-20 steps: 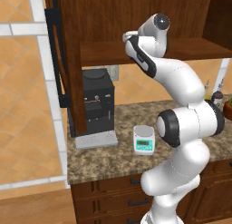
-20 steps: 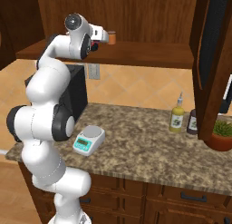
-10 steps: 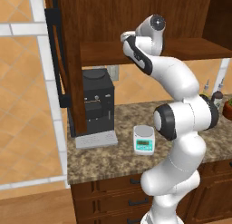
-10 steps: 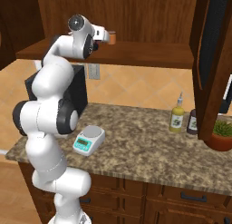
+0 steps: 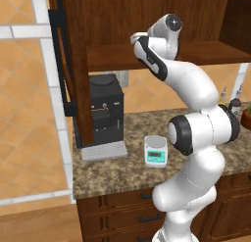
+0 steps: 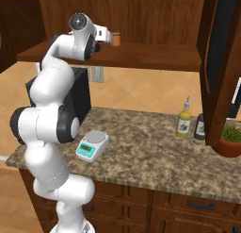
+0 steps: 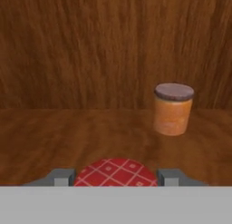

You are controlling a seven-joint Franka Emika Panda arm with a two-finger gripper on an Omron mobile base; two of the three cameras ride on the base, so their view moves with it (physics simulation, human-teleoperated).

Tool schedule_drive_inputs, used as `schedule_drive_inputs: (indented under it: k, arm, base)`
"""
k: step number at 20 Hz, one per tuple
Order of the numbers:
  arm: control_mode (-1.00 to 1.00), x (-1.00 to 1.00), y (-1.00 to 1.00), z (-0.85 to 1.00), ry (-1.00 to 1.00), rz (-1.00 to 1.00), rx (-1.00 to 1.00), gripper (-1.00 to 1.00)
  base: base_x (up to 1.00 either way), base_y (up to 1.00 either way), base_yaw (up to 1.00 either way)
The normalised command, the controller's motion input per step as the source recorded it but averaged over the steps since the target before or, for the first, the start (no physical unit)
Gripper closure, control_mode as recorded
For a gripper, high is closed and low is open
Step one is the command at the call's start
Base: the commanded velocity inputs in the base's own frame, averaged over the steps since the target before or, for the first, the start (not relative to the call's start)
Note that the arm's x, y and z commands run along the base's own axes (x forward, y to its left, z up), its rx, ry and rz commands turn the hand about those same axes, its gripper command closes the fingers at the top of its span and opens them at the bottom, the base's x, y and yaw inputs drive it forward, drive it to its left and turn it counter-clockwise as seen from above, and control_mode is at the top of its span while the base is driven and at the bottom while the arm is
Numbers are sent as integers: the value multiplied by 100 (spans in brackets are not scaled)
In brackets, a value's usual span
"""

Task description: Pick the jam and place it on the digital scale for weighing, and close the cabinet.

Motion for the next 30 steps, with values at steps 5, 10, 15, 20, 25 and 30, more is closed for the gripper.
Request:
schedule_drive_inputs:
  k: [5, 10, 15, 20, 25, 30]
  arm:
    - [-100, -100, -25, 6, -18, 30, 30, 100]
    - [-100, -100, -44, 0, -6, 38, 18, 100]
    - [-100, -100, -34, 0, -11, 31, 2, 100]
    - [-100, -100, -20, 0, -24, 25, 0, 100]
    - [-100, -99, -5, -75, -29, 31, -8, 100]
    - [-100, -12, 0, -100, -6, 41, -13, 100]
  base:
    - [0, 0, 0]
    - [0, 0, 0]
    - [0, 0, 0]
    - [0, 0, 0]
    - [0, 0, 0]
    - [0, 0, 0]
